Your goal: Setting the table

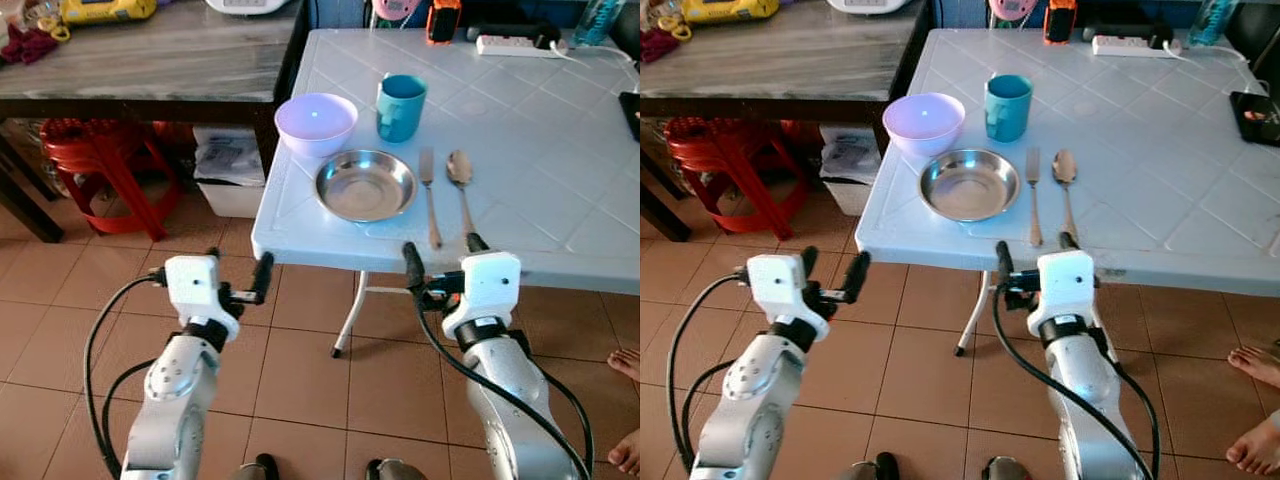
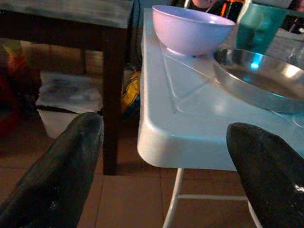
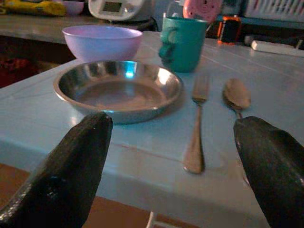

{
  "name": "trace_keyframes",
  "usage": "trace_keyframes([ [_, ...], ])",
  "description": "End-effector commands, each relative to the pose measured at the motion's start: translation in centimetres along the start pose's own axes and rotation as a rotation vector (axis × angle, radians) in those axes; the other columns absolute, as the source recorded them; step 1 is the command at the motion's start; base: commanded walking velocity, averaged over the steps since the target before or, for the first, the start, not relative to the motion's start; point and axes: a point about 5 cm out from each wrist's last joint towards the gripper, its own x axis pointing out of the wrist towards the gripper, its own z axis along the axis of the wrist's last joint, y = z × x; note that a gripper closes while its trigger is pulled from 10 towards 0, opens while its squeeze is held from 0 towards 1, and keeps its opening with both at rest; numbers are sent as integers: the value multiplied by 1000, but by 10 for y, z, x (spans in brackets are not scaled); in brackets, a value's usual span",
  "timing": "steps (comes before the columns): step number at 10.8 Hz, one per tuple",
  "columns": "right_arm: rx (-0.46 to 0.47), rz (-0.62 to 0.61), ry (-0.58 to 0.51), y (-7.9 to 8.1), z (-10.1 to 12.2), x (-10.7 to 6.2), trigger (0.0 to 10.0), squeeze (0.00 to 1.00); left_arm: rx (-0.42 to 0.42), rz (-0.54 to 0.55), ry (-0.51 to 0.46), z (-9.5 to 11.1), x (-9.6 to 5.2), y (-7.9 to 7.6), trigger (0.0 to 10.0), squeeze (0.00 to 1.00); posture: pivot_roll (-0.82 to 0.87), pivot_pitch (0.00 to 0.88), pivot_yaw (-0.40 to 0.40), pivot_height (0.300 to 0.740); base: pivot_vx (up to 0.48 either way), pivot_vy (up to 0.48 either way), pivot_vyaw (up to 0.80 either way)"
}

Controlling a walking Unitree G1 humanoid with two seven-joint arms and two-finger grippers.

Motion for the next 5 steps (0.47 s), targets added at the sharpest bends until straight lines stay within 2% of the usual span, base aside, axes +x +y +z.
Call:
trace_keyframes([
  [1,15,24,-40,3,9,1,10000,0,9,1,-32,7,0,2,10000,0,-122,199,65,740,0,0,0],
  [5,17,43,-32,5,7,0,10000,0,-11,-23,-30,5,-1,-2,10000,0,-124,198,63,740,0,0,0],
])
